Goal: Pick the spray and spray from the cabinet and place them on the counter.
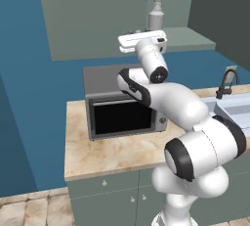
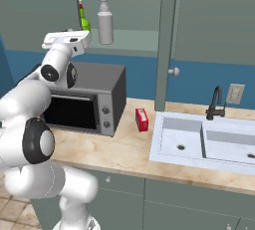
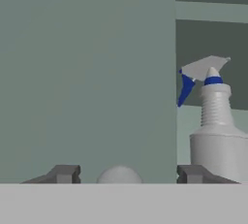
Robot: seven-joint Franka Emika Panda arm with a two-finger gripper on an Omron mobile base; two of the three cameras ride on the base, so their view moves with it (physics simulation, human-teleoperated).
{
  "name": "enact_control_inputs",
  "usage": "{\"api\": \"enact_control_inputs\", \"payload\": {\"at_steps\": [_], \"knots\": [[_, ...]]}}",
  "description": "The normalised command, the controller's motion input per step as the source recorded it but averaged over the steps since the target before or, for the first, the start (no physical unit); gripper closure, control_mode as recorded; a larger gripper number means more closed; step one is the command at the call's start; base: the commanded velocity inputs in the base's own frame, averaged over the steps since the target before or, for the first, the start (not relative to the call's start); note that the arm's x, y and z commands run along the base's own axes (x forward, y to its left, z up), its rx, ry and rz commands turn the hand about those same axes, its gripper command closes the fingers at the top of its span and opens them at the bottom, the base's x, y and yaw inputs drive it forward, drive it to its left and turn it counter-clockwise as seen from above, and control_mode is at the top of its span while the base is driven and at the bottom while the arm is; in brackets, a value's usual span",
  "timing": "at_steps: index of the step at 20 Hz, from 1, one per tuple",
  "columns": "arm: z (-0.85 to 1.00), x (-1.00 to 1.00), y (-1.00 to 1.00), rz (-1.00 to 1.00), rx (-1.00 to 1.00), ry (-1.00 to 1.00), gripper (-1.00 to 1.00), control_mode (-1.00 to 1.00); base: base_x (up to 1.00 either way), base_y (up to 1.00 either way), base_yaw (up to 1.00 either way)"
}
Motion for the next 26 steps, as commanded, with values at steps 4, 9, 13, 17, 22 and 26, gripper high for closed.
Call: {"api": "enact_control_inputs", "payload": {"at_steps": [4, 9, 13, 17, 22, 26], "knots": [[-0.12, 0.02, 0.05, -0.02, 0.00, -0.08, 1.00, -1.00, 0.00, 0.00, 0.00], [-0.10, 0.07, 0.14, -0.04, 0.00, -0.03, 1.00, -1.00, 0.00, 0.00, 0.00], [-0.09, 0.04, 0.32, -0.08, 0.00, -0.05, 1.00, -1.00, 0.00, 0.00, 0.00], [-0.15, 0.01, 0.45, -0.12, 0.00, -0.06, 1.00, -1.00, 0.00, 0.00, 0.00], [-0.05, 0.15, 0.26, -0.08, 0.00, 0.00, 1.00, -1.00, 0.00, 0.00, 0.00], [0.00, 0.16, 0.02, -0.02, 0.00, 0.15, 1.00, -1.00, 0.00, 0.00, 0.00]]}}
